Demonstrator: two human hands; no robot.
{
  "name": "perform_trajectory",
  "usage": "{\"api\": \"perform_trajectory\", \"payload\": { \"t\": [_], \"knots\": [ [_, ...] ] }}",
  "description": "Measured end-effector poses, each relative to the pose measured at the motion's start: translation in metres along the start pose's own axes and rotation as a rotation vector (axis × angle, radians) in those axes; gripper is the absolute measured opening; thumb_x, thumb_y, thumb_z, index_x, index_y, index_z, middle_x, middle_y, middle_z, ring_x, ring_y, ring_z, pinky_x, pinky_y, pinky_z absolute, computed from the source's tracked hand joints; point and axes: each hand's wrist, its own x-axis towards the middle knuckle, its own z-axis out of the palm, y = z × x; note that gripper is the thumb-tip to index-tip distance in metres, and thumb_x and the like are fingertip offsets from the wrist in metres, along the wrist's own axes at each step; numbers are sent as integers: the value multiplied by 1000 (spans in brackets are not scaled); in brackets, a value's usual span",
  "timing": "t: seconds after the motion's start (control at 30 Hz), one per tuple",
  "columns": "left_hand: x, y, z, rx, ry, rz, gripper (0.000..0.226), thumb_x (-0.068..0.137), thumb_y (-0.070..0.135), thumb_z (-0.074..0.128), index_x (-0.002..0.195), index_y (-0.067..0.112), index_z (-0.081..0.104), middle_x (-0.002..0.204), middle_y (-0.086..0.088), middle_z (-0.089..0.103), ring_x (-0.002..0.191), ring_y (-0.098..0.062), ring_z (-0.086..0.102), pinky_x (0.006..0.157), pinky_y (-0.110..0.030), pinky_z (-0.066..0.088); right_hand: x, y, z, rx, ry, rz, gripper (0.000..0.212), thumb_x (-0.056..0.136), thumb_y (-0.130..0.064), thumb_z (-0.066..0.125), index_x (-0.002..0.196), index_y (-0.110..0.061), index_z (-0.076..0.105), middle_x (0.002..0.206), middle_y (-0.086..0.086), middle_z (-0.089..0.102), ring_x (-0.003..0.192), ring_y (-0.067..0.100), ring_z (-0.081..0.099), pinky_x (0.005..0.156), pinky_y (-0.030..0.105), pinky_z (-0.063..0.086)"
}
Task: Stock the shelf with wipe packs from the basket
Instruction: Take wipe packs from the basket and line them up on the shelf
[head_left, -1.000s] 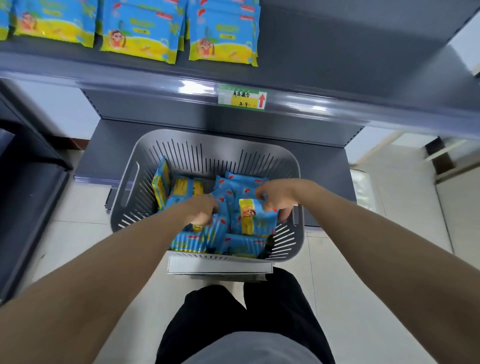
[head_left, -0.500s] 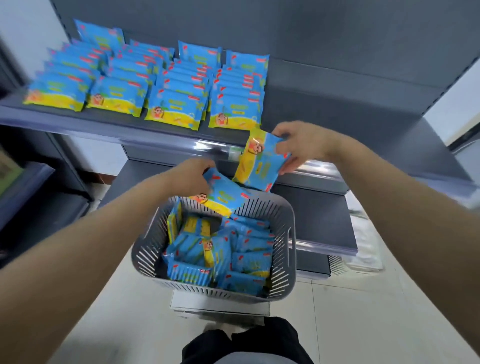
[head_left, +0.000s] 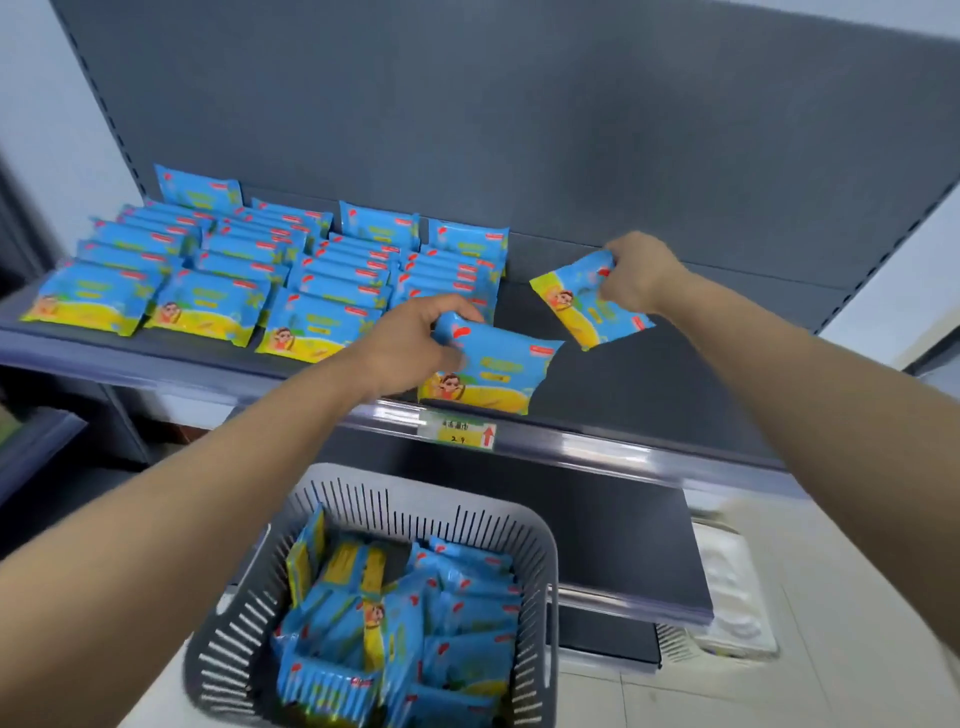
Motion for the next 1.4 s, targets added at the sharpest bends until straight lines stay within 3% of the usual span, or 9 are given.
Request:
{"api": "perform_trajectory", "payload": {
  "t": [0.17,0.3,0.4,0.5,0.6,0.83,1.03,1.13,1.4],
  "knots": [
    [56,10,21,-8,50,59,25,78,1,70,92,22,62,89,-4,60,74,-12,54,64,-15,48,53,21,2,23,-113,-56,38,93,-11,42,129,-2,36,115,19,54,87,28,49,69,32,38],
    [101,9,39,-7,1,61,22,78,-4,68,94,10,64,83,-6,59,76,-16,54,69,-31,50,93,32,11,-61,-146,-114,46,95,-12,46,136,-3,25,112,24,54,85,31,50,67,38,40],
    [131,3,50,53,-18,37,22,78,-3,68,93,13,65,76,1,57,66,-9,53,62,-25,46,123,35,18,-170,-127,-208,34,92,-19,57,117,-2,42,113,20,55,98,35,53,68,34,36],
    [157,-6,56,86,11,-3,21,77,1,70,92,15,65,65,8,52,47,5,48,46,-8,38,152,30,25,-231,-140,-287,23,86,-24,65,89,-11,45,104,14,59,86,30,51,67,33,37],
    [180,-13,56,147,30,-54,22,75,5,74,91,16,64,59,7,48,43,0,43,42,-8,34,176,24,36,-253,-153,-339,21,84,-25,67,88,-12,50,99,11,59,84,29,51,66,31,37],
    [217,-25,58,462,89,-57,23,73,22,76,92,23,63,83,7,61,82,-13,49,80,-28,30,216,14,56,-260,-157,-420,24,80,-26,71,97,-10,64,92,9,59,80,29,52,62,29,38],
    [248,-37,56,733,153,-6,20,78,29,69,97,29,63,73,10,54,92,-15,45,82,-31,17,228,15,57,-272,-107,-495,7,84,-15,65,85,-9,61,84,11,57,77,32,50,57,28,35],
    [264,-41,57,780,159,-14,28,80,33,67,106,25,62,67,10,47,92,-16,42,85,-34,20,230,22,59,-286,-59,-531,23,81,5,54,69,-12,44,63,5,40,69,31,45,45,28,25],
    [300,-40,65,997,225,45,37,83,30,60,119,20,57,115,-4,58,109,-25,43,87,-36,23,226,46,53,-202,106,-581,27,82,-2,52,104,-16,59,98,10,63,87,35,60,73,41,52]
  ]
}}
